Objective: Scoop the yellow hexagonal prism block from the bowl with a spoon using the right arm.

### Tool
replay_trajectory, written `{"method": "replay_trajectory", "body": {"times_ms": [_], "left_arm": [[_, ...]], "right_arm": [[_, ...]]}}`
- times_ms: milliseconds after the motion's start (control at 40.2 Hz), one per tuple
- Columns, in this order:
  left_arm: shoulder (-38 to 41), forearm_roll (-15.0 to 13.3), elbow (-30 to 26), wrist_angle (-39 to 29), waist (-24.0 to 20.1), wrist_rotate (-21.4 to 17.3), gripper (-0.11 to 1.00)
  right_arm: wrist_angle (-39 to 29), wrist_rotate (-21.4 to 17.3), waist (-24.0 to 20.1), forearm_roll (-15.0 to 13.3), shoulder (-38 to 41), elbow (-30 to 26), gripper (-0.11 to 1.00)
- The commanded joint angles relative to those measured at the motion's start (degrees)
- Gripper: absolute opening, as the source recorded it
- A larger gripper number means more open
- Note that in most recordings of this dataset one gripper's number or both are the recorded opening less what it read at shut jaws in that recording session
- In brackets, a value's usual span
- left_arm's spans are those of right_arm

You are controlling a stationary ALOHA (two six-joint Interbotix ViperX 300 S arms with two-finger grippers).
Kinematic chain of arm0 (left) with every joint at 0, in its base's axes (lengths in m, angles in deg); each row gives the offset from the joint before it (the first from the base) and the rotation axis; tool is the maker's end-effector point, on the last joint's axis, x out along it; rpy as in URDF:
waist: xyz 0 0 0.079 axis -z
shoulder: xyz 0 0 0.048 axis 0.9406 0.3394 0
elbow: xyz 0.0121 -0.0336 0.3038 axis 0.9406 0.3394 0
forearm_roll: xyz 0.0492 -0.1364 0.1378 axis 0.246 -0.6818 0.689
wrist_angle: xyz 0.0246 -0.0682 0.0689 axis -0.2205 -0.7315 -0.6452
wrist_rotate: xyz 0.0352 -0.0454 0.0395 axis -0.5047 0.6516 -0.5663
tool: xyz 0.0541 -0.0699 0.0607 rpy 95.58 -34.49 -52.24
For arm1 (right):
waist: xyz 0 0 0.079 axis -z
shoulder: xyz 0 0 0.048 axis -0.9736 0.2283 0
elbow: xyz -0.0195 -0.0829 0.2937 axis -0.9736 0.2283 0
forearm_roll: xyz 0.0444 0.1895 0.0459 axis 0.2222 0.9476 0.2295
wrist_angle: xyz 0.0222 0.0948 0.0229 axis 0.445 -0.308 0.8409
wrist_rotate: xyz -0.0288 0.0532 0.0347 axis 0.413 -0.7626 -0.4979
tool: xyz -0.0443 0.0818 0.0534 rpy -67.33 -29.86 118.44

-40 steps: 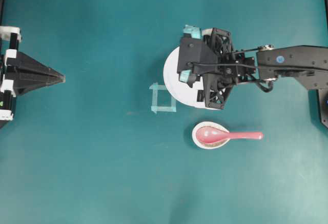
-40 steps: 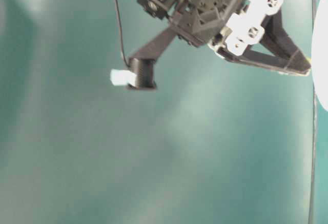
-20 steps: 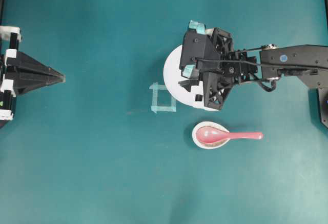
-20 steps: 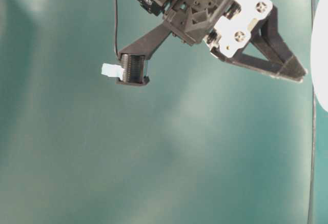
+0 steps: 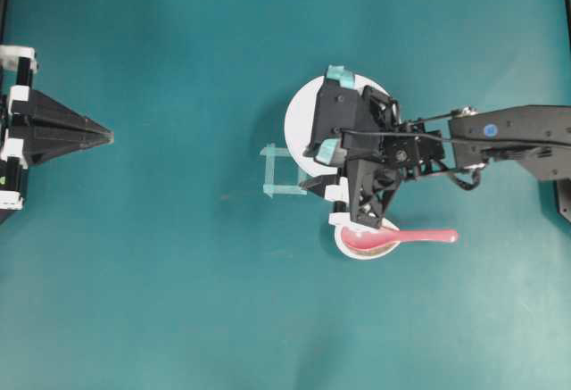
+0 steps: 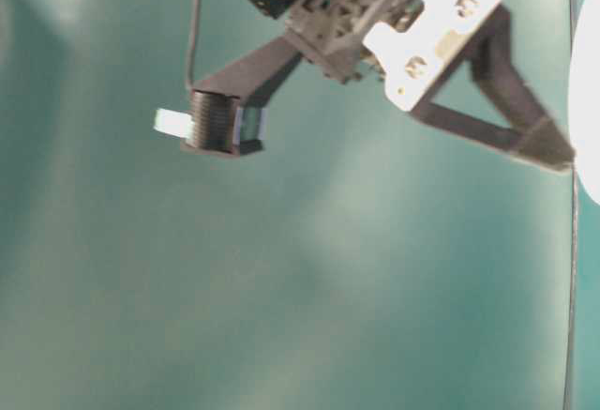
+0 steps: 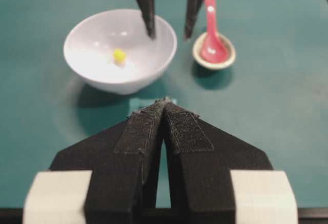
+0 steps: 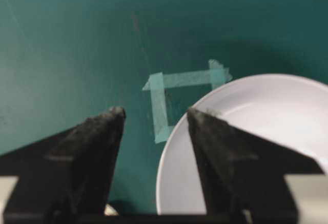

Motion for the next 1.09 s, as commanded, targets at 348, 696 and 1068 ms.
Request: {"method": "replay_trajectory", "body": {"times_ms": [348,696,1068], "left_arm": [[0.3,0.2,-1.5,0.5,-0.2,0.1,-0.01],[0.4,0.2,-1.5,0.5,-0.2,0.1,-0.01],[0.4,0.2,-1.5,0.5,-0.2,0.0,-0.01]], "right_arm": [[0.7,-0.2,-0.1,-0.4,1.4,2.7,0.57],[1.2,-0.3,-0.1,-0.1,1.5,4.2,0.57],[1.2,-0.3,-0.1,-0.1,2.4,4.2,0.51]]}}
